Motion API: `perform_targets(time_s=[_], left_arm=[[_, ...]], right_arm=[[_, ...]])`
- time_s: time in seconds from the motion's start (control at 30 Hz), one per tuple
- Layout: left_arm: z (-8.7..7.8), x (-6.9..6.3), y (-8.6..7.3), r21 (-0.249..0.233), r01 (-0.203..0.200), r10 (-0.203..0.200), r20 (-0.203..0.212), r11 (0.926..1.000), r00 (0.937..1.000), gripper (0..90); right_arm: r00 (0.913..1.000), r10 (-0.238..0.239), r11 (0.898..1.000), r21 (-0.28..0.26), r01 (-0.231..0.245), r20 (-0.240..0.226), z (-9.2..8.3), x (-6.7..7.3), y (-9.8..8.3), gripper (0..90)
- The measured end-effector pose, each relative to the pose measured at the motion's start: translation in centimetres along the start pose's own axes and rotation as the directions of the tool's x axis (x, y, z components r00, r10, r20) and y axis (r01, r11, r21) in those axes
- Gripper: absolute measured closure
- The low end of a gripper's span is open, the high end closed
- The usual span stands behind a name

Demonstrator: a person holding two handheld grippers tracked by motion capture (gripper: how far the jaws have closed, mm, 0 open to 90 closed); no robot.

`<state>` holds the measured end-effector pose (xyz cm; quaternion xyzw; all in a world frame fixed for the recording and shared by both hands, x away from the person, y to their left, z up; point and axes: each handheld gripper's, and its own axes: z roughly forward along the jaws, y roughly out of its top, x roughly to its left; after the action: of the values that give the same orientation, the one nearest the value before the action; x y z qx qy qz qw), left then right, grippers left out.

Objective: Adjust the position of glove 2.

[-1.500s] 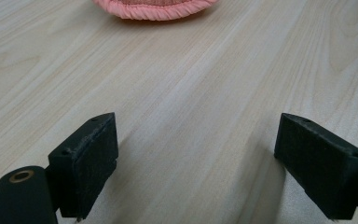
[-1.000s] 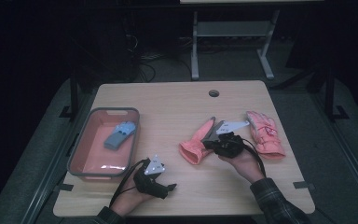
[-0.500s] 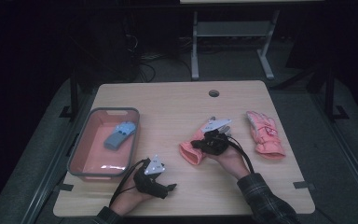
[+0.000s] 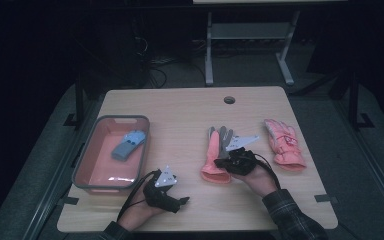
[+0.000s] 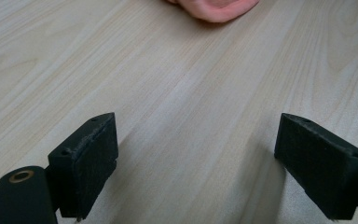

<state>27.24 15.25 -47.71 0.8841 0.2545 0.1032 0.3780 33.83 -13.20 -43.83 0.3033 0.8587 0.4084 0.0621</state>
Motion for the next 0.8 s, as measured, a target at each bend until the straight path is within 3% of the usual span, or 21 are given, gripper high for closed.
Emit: perform_targets(time_s=[0.27,0.67,0.8], left_arm=[[0.0,0.0,0.0,0.000,-0.004,0.004,-0.001,1.0000,1.0000,12.6],[0.0,0.0,0.0,-0.002,0.000,0.000,0.000,1.0000,1.0000,12.6],[0.0,0.0,0.0,0.000,0.000,0.000,0.000,1.0000,1.0000,12.6]], right_arm=[[0.9999,0.003,1.000,0.020,-0.004,0.014,-2.0,-0.4,-1.8,90.0],[0.9984,0.043,0.997,0.054,-0.045,0.037,-6.1,-1.7,-4.9,89.9],[0.9982,0.038,0.999,0.030,-0.039,0.046,-6.6,-1.8,-4.6,89.9]])
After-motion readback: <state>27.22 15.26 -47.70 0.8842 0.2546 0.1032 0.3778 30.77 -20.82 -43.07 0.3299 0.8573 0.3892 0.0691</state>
